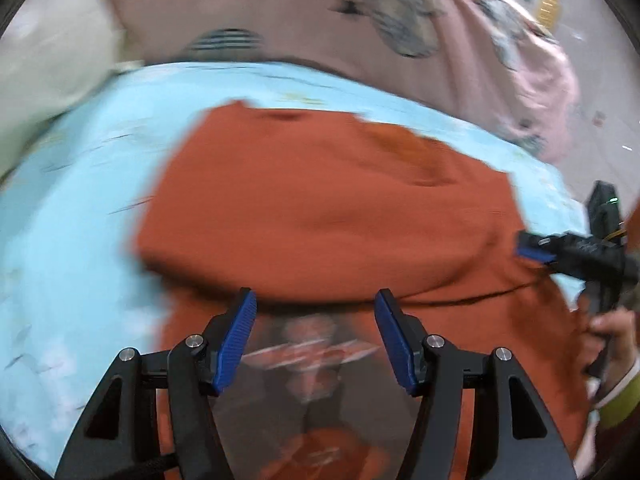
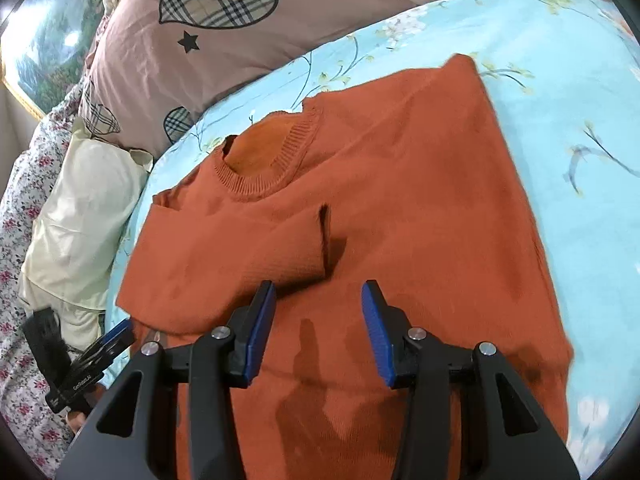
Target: Fold small clothes
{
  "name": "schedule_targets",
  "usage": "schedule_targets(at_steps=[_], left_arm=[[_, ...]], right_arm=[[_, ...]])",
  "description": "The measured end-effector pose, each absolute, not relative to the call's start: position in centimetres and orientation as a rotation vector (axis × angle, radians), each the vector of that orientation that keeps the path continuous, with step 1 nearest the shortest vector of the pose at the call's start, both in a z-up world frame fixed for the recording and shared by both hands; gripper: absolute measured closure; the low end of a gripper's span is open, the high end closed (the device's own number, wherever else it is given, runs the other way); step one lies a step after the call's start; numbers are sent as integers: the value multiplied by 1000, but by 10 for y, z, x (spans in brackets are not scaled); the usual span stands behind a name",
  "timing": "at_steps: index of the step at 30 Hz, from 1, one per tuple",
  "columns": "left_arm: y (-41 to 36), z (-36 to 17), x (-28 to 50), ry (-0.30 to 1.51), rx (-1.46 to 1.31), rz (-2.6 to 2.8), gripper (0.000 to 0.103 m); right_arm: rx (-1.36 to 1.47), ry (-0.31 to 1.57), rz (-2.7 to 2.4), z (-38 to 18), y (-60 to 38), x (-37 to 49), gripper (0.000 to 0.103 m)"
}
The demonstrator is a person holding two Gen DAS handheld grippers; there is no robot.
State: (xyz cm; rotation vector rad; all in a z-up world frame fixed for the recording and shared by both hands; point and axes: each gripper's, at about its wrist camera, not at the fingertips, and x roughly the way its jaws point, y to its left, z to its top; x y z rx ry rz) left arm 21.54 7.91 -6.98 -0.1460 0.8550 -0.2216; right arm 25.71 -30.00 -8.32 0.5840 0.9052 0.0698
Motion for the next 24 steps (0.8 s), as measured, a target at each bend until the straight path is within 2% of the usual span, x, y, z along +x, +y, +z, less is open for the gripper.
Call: schedule_targets(at_steps=[4, 7, 8, 9, 10, 19, 24], left_arm=[[132, -89, 215, 905, -207, -90, 41], [155, -98, 221, 927, -260, -45, 41], [159, -99, 224, 928, -268, -34, 41], [160, -100, 227, 928, -262, -28, 41], [158, -100, 230, 929, -250, -21, 41], [133, -101, 266, 928, -163, 13, 41], [129, -107, 270, 917, -145, 36, 41]], right_arm=[[547, 912, 117, -89, -293, 283, 45], [520, 923, 142, -95, -284, 296, 48], [520, 929, 158, -96, -282, 299, 55], [526, 935, 166, -96, -280, 299, 79], [544, 942, 177, -95, -280, 298, 98], [826, 839, 89, -33, -354, 249, 98], [869, 879, -33, -56, -375, 248, 95]])
